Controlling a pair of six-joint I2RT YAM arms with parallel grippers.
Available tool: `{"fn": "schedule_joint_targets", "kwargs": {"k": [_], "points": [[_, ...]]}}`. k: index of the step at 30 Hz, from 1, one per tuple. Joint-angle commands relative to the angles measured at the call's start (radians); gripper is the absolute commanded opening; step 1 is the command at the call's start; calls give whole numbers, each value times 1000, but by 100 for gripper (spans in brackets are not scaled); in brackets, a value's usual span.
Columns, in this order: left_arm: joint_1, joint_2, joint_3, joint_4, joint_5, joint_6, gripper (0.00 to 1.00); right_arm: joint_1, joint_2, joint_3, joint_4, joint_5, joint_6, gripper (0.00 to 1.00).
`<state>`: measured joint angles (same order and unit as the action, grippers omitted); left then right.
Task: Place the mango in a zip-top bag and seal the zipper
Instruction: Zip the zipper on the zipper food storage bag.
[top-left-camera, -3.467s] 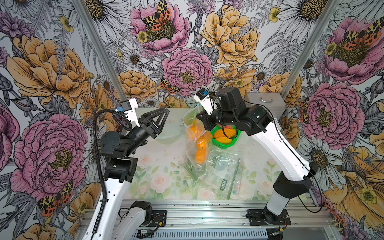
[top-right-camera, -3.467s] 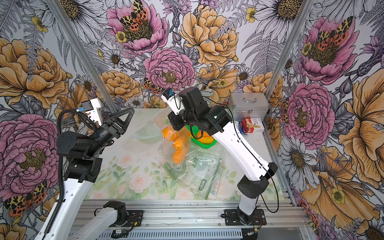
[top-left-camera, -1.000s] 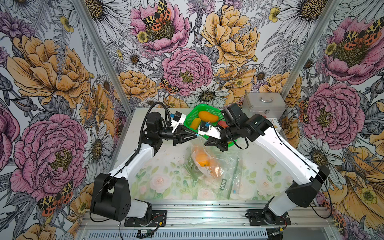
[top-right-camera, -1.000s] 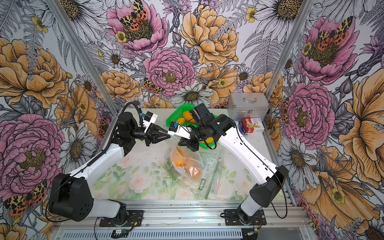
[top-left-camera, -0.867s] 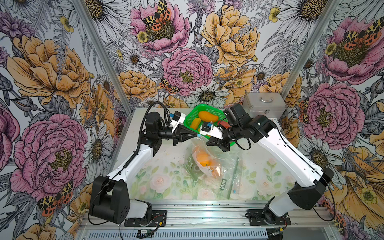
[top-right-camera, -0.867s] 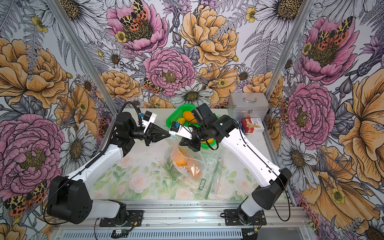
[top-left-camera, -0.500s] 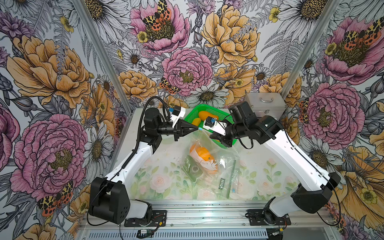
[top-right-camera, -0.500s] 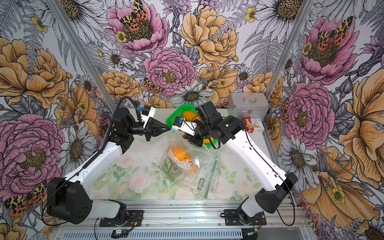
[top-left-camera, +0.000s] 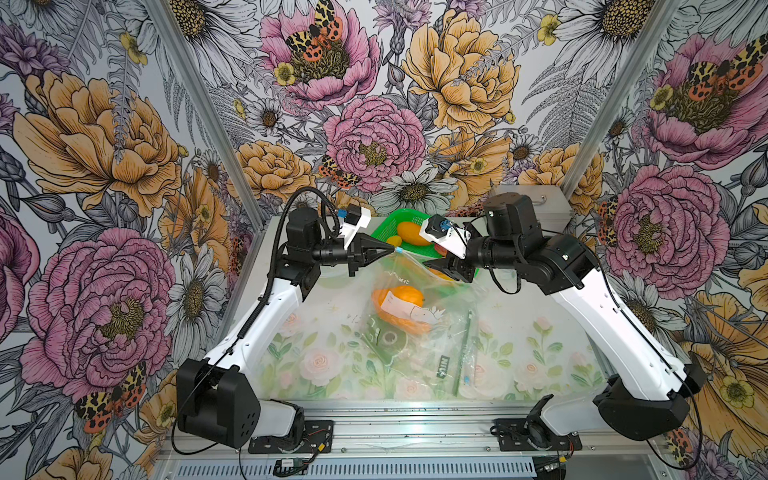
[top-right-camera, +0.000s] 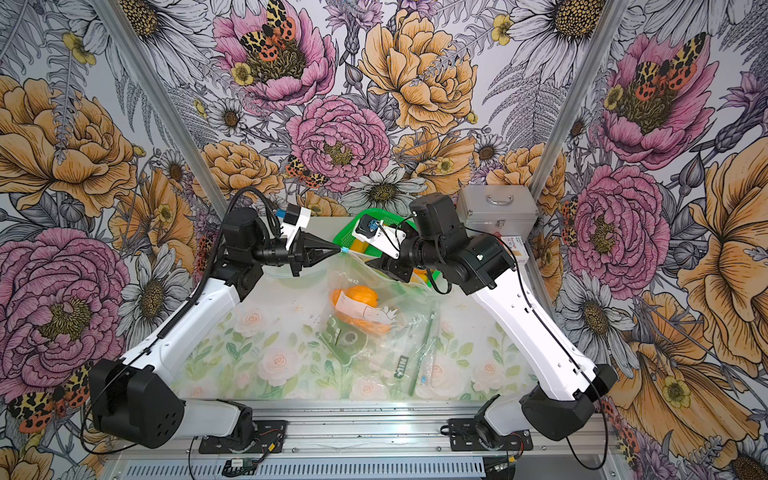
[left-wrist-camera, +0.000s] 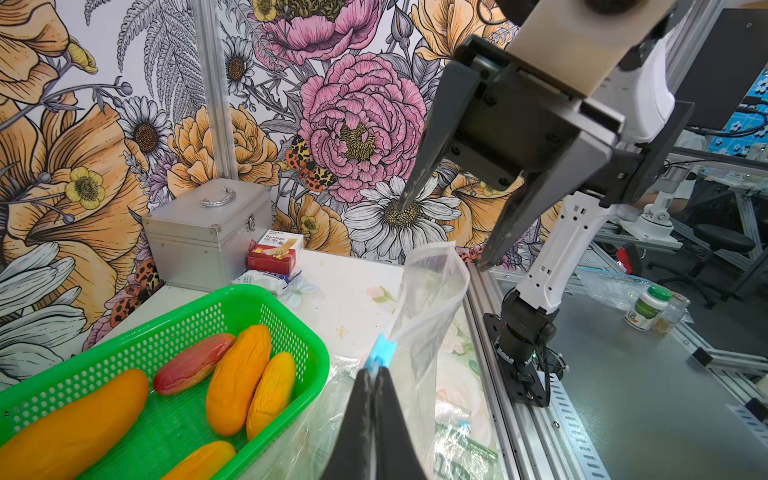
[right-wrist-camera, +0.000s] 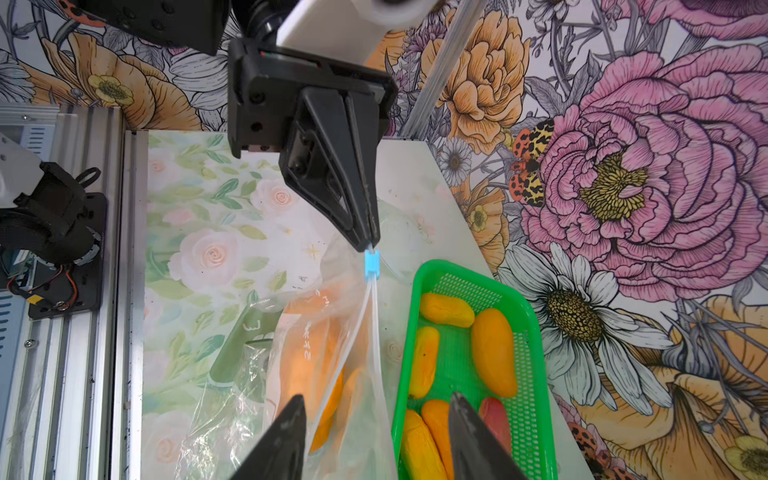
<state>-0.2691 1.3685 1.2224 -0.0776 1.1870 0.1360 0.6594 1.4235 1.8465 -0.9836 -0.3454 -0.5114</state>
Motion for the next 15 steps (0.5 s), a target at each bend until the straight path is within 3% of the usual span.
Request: {"fn": "schedule_joint_targets", "kwargs": {"k": [1,15], "points": [[-23,-54,44,-233,-68,189,0,-4,43,54,33,-114,-7,55],[-22,-134,4,-237,-103,200,0,24,232,195,29,-176,17,51]]}}
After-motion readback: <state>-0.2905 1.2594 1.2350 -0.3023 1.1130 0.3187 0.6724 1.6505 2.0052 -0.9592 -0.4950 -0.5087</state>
